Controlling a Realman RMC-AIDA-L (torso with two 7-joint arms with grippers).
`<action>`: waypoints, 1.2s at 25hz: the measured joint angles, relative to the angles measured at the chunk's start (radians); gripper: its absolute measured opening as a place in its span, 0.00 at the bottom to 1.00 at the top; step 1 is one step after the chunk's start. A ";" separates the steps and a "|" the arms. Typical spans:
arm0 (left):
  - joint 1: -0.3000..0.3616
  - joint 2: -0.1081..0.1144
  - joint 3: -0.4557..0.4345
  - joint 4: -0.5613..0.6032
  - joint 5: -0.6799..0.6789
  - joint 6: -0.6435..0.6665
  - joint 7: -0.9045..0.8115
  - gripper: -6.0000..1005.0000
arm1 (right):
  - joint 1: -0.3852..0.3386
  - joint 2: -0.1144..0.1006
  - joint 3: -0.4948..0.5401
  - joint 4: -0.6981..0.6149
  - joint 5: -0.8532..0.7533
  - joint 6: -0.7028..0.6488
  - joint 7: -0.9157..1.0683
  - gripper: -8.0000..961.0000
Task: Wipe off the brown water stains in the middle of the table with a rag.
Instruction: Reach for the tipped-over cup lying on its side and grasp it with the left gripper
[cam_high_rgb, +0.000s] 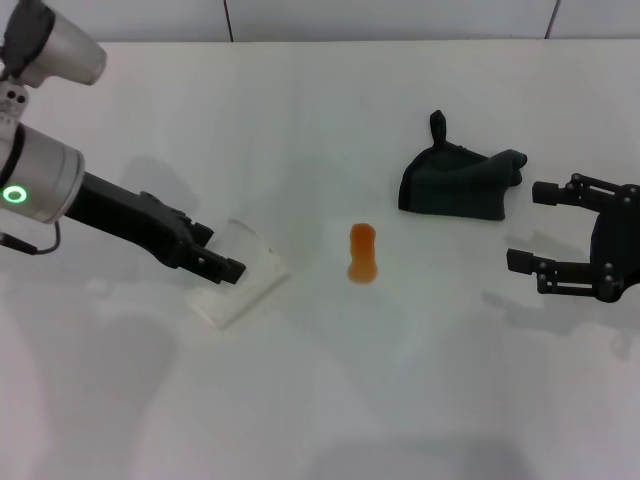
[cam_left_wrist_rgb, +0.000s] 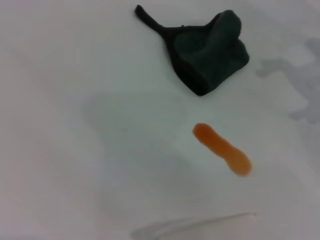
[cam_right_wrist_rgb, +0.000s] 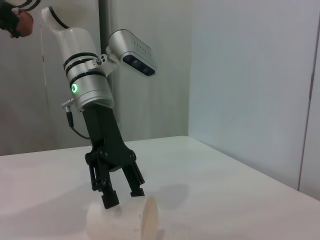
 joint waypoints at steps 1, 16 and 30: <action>0.000 0.000 0.000 0.007 -0.001 -0.003 0.000 0.82 | 0.000 0.000 0.000 0.000 0.000 0.000 0.000 0.88; 0.010 -0.002 -0.002 0.021 -0.009 -0.021 -0.002 0.82 | 0.000 0.000 0.000 0.001 0.000 -0.002 -0.004 0.88; 0.012 -0.003 -0.002 0.041 -0.010 -0.044 -0.014 0.82 | -0.003 0.000 0.011 0.005 0.000 -0.016 -0.006 0.88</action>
